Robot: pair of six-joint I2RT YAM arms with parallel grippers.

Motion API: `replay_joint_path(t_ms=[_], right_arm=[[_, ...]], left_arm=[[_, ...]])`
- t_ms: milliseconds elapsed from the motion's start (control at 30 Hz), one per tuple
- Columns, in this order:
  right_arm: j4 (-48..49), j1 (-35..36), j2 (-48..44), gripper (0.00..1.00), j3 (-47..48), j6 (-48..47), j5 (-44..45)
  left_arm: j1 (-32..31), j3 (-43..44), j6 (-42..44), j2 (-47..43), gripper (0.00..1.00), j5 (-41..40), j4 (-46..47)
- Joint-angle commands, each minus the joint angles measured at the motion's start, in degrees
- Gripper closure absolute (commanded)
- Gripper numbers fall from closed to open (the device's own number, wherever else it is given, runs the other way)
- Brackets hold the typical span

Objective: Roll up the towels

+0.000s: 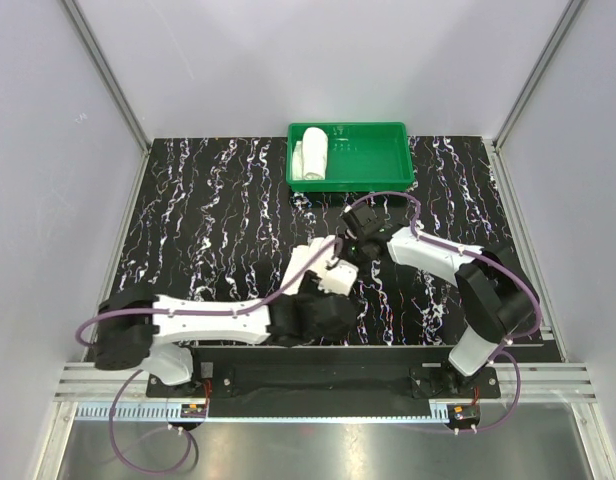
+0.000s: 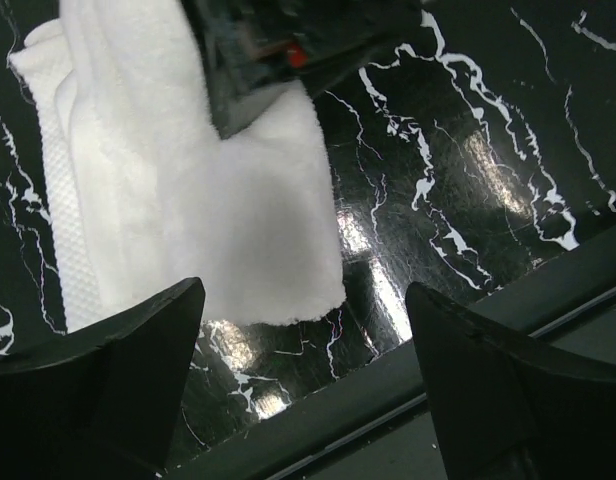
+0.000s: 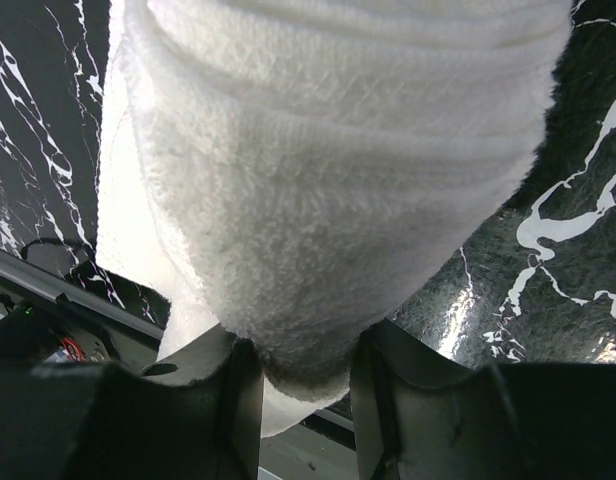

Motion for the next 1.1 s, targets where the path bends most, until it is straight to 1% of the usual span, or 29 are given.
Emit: replay_joint_path(t_ms=[0,167,233,367,500,633,733,767,900,967,1033,1067], right_arm=[[-7.7,0.7,1.6,0.69,0.0,-2.2,4.1],[-8.0,0.8,0.5,0.69,0.1,-2.5,3.6],[-8.3,0.8,0.2,0.69,0.2,-2.9,3.3],[-8.9,0.8,-0.6,0.68,0.2,-3.3,2.6],[-9.5,0.8,-1.4,0.68,-0.1,-3.8,1.6],[-10.1,0.8,-2.3,0.68,-0.2,-4.2,0.5],[-10.7,0.8,-2.9,0.67,-0.2,-4.5,0.1],[-10.8,0.8,-3.0,0.66,-0.3,-4.6,-0.1],[-11.3,0.8,-3.0,0.64,-0.5,-4.7,-0.2],[-11.9,0.8,-3.0,0.60,-0.4,-5.2,0.2],[-13.4,0.7,-3.4,0.50,0.1,-5.4,1.2],[-14.2,0.6,-3.5,0.33,0.4,-5.4,3.0]], left_arm=[[-1.3,4.0,4.7,5.6,0.12,-5.6,0.8],[-1.3,5.9,4.7,13.1,0.12,-4.9,0.6],[-1.3,7.0,3.5,15.3,0.12,-5.1,-0.9],[-1.3,8.2,1.1,21.1,0.12,-7.7,-4.0],[-1.2,8.4,0.3,23.8,0.12,-7.7,-4.4],[0.3,9.1,-0.7,25.7,0.17,-6.5,-5.5],[3.1,7.2,-1.0,25.5,0.33,-3.7,-3.8],[4.5,6.6,-0.8,24.9,0.47,-2.8,-3.0],[7.3,2.8,0.4,22.7,0.73,1.2,1.4],[8.5,1.5,1.7,21.7,0.76,3.7,3.5],[9.0,1.1,2.5,21.3,0.77,6.5,4.5],[9.5,1.1,2.7,21.3,0.77,7.1,4.9]])
